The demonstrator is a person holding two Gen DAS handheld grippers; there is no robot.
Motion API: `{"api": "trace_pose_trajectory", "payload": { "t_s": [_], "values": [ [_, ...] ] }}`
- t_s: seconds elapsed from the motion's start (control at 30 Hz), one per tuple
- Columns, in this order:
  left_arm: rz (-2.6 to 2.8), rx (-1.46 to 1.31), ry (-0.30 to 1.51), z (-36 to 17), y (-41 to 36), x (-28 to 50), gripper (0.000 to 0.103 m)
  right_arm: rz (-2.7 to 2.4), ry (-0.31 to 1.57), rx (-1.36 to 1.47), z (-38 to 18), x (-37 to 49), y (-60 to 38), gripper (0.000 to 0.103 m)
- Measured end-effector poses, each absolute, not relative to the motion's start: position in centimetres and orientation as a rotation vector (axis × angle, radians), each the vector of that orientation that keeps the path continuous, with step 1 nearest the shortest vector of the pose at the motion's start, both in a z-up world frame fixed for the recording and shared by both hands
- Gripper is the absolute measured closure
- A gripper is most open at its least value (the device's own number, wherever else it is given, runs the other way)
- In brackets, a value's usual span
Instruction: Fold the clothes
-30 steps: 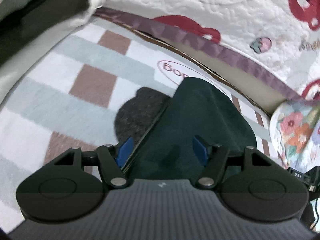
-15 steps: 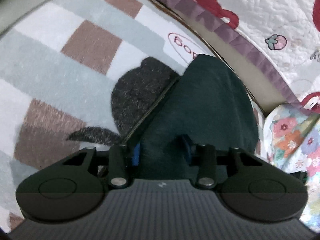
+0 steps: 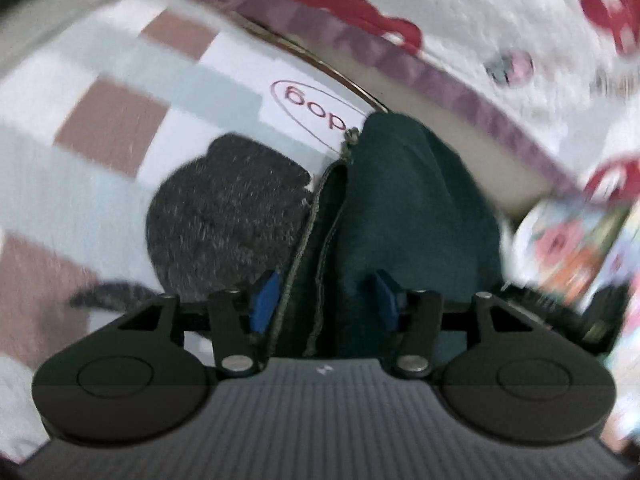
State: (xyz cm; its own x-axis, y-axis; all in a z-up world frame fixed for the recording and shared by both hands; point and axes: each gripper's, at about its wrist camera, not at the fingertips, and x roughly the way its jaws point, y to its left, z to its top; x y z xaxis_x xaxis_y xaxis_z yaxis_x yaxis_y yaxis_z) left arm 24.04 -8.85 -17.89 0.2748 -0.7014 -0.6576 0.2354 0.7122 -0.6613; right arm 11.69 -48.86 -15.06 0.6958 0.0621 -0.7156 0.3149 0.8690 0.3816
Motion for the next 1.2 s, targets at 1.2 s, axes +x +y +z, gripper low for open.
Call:
{"api": "trace_pose_trajectory", "payload": {
  "t_s": [1.2],
  "values": [
    [-0.71,-0.557,1.235,-20.3,-10.1,22.5,0.06,-0.008,0.736,1.031,-18.0,5.8,-51.4,0.051]
  ]
}}
